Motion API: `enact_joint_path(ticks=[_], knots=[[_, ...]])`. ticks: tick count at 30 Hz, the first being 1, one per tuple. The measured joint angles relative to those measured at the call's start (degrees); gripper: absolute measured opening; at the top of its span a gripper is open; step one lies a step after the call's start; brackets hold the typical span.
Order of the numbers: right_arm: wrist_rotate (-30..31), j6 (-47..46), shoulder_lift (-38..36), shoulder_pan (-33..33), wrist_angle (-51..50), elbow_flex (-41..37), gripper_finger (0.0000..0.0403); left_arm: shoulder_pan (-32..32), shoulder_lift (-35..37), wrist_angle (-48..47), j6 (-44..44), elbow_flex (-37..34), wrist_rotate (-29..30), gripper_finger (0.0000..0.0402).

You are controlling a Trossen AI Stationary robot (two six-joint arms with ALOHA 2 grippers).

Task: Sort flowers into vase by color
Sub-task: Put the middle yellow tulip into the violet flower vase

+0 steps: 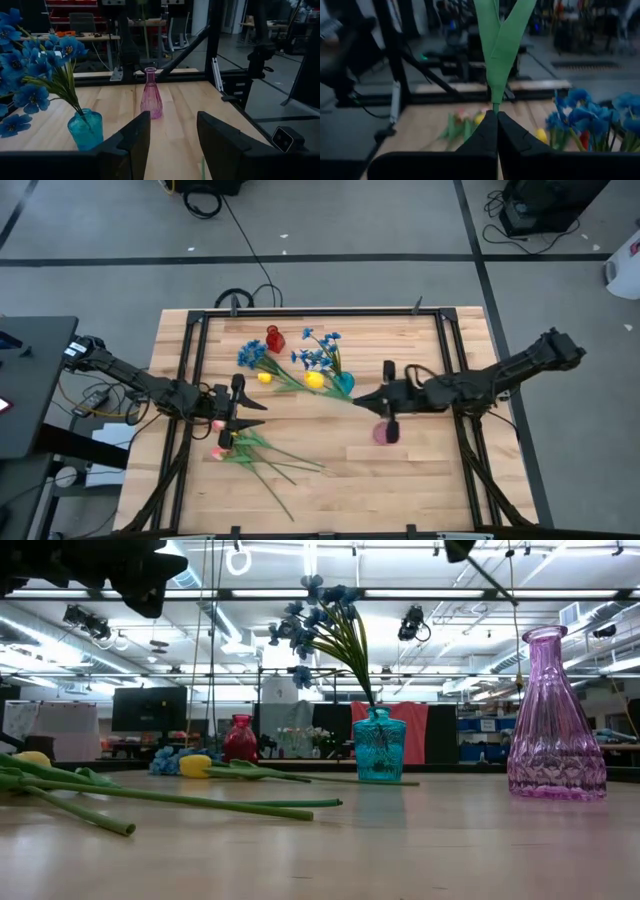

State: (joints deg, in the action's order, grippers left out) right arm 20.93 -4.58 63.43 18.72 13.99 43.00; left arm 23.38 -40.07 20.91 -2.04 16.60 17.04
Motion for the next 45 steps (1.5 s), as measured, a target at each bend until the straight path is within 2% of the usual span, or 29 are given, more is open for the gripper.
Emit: enact_joint_path(ticks=[6, 11, 22, 27, 38, 45], knots=[[-1.55, -0.44, -6.02, 0.6, 11.76, -10.57, 0.0009, -0.02, 0.0, 0.13, 0.39, 0.0, 2.66, 0.0168], [-2.62, 0.37, -8.3, 1.85, 18.05, -15.73, 0.0009, -0.02, 0.0, 0.2, 0.46, 0.0, 5.18, 0.0168], [-3.91, 7.36, -8.23, 4.3, 21.11, -19.7, 0.0009, -0.03, 0.0, 0.26, 1.49, 0.0, 9.67, 0.0168], [-5.77, 9.61, -8.25, 4.29, 28.92, -24.7, 0.0009, -0.04, 0.0, 0.31, 1.82, 0.0, 11.83, 0.0168], [-6.94, 12.46, -8.28, 4.42, 54.13, -39.05, 0.0009, -0.04, -0.01, 0.62, 1.43, 0.0, 13.38, 0.0168], [-9.67, 15.34, -8.25, 4.42, 60.0, -42.7, 0.0009, -0.04, -0.01, 0.64, 0.4, 0.0, 13.98, 0.0168]])
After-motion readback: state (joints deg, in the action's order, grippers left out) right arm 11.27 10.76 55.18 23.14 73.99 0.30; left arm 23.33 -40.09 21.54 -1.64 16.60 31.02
